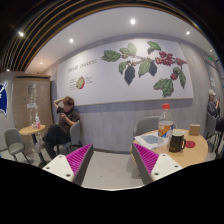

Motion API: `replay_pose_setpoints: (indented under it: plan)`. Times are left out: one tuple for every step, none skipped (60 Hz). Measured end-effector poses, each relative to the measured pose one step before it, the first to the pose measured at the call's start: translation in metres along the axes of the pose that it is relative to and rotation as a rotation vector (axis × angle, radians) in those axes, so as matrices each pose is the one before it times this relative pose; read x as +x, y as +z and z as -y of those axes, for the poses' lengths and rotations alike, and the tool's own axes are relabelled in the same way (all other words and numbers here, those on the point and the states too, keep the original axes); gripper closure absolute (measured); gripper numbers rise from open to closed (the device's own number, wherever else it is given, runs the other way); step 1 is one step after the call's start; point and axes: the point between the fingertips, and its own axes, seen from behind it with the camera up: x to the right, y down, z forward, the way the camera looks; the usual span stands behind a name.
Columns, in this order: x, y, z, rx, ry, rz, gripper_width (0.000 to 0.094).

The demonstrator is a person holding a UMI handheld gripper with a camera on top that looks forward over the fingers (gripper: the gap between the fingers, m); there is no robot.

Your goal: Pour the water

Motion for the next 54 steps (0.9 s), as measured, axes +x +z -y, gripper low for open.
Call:
replay_pose_setpoints:
  plan:
    - [0.00089,0.00032,0.00157,0.00595,-0.0028,-0.0013,0.0104]
    - [0.00115,0.00033,0.00146,0.00516,-0.0025,-0.00207,0.0106]
    - [0.00089,0.00032,0.0015,0.00537,-0.002,-0.00124,0.0105]
    - [0.00088,0.00015,0.00171,0.00592,-0.0026,-0.00046,0.0106]
    - [0.00073,0.00004,0.0014,0.00558,-0.0019,0.0004,0.0106]
    - [0.01543,0.00767,-0.00592,0.00853,-0.0066,0.00578,0.0105]
    - [0.00043,0.00087,0.00016,-0.00059,0.0,-0.00513,0.0106]
    - [-0.0134,-0.01417,0.0086,-0.00664,0.0068,-0.00604,0.0106]
    - [0.00094,-0.00001,0.00136,0.00256,0.0017,-0.0013,0.0105]
    - [0.0152,0.01344,-0.00589,0.01095,-0.0054,0.00278,0.0108]
    - [0.00045,-0.00059,0.00085,0.00248,-0.0021,0.00089,0.0107]
    - [0.00057,0.00013,0.00053,0.00208,-0.0031,0.00001,0.0107]
    - [0.00191,-0.00015,0.0004,0.00056,-0.0039,-0.00258,0.0108]
    - [0.00327,-0.00003,0.00001,0.00047,-0.0044,-0.00558,0.0108]
    - [0.00678,0.00137,0.00021,0.00106,-0.0052,-0.00497,0.0111]
    - [-0.00621,-0.01421,0.00983,-0.00774,0.0009,-0.00947,0.0112]
    - [0.00288,-0.00016,0.00029,0.00326,-0.0028,-0.00835,0.0113]
    - [0.004,-0.00006,0.00099,0.00441,-0.0021,-0.00932,0.0112]
    - [-0.00007,0.00737,-0.00055,0.00713,-0.0029,-0.01353,0.0112]
    - [0.00536,0.00082,0.0009,0.00331,-0.0035,-0.0116,0.0114]
    - [0.00538,0.00115,0.00062,0.00211,-0.0035,-0.01207,0.0114]
    - [0.02086,0.00543,-0.00585,0.00714,-0.0084,-0.00608,0.0113]
    - [0.00178,-0.00686,0.00899,-0.00648,-0.0015,-0.01442,0.0112]
    - [0.00608,0.00086,-0.00007,0.00123,-0.0041,-0.01348,0.0114]
    - [0.00593,0.00167,-0.00022,-0.00003,-0.0044,-0.01336,0.0114]
    - [0.00966,0.01042,-0.00862,0.00854,-0.0064,-0.01219,0.0113]
    - [0.00604,0.00242,0.00026,0.00091,-0.0037,-0.01291,0.0113]
    - [0.01015,0.00091,0.00506,-0.0028,-0.0034,-0.0104,0.0112]
    - [0.00396,0.00043,0.00414,-0.00527,-0.0023,-0.01214,0.0113]
    - [0.00641,0.00373,-0.00036,-0.00186,-0.0029,-0.01294,0.0114]
    - [0.00599,0.00359,-0.00019,-0.00162,-0.0016,-0.01405,0.0113]
    - [0.00577,0.00432,-0.00015,0.00015,-0.0011,-0.01324,0.0113]
    - [0.00561,0.0044,0.00002,0.00062,-0.0014,-0.0117,0.0113]
    - [0.00502,0.00481,-0.0002,0.00067,-0.0027,-0.01195,0.0114]
    - [0.00492,0.00499,-0.00034,0.0008,-0.0032,-0.01238,0.0113]
    - [0.00535,0.00575,0.00008,0.00202,-0.005,-0.01208,0.0111]
    - [0.00307,0.00367,-0.00542,0.00667,-0.0068,-0.01621,0.0111]
    - [0.01483,0.01236,0.0024,0.00148,-0.0079,-0.00742,0.0111]
    - [0.006,0.0076,-0.00088,0.00131,-0.0076,-0.0157,0.0113]
    - [0.00532,0.00731,-0.00138,0.00001,-0.0086,-0.0156,0.0116]
    - [0.00434,0.00741,-0.00084,-0.00042,-0.008,-0.01229,0.0115]
    - [0.00269,0.00807,-0.00104,-0.00058,-0.0071,-0.00746,0.0113]
    - [0.00287,0.00784,-0.00104,-0.00188,-0.0055,-0.00568,0.0111]
    - [0.00189,0.00746,-0.00115,-0.00194,-0.0039,-0.00485,0.0111]
    - [-0.00562,0.00113,-0.00255,-0.00155,-0.0021,-0.00925,0.0112]
    - [0.0077,0.00914,0.00018,-0.00616,-0.0007,0.00283,0.0112]
    - [0.00154,0.0072,-0.00247,-0.00925,0.0022,-0.00248,0.0115]
    - [0.0006,0.00626,-0.00243,-0.01061,0.0068,-0.0006,0.0114]
    - [-0.00024,0.0059,-0.00175,-0.00811,0.0105,0.00169,0.0115]
    - [-0.00116,0.00571,-0.00066,-0.00409,0.0122,0.00396,0.0116]
    - [-0.00174,0.00539,0.00029,-0.00058,0.0133,0.00571,0.0116]
    - [-0.00139,0.0048,0.00104,0.00199,0.0123,0.00628,0.0114]
    - [-0.00099,0.0048,0.00044,0.00126,0.0104,0.0045,0.0117]
    - [-0.00003,0.00448,-0.00105,-0.00337,0.0087,0.00046,0.0119]
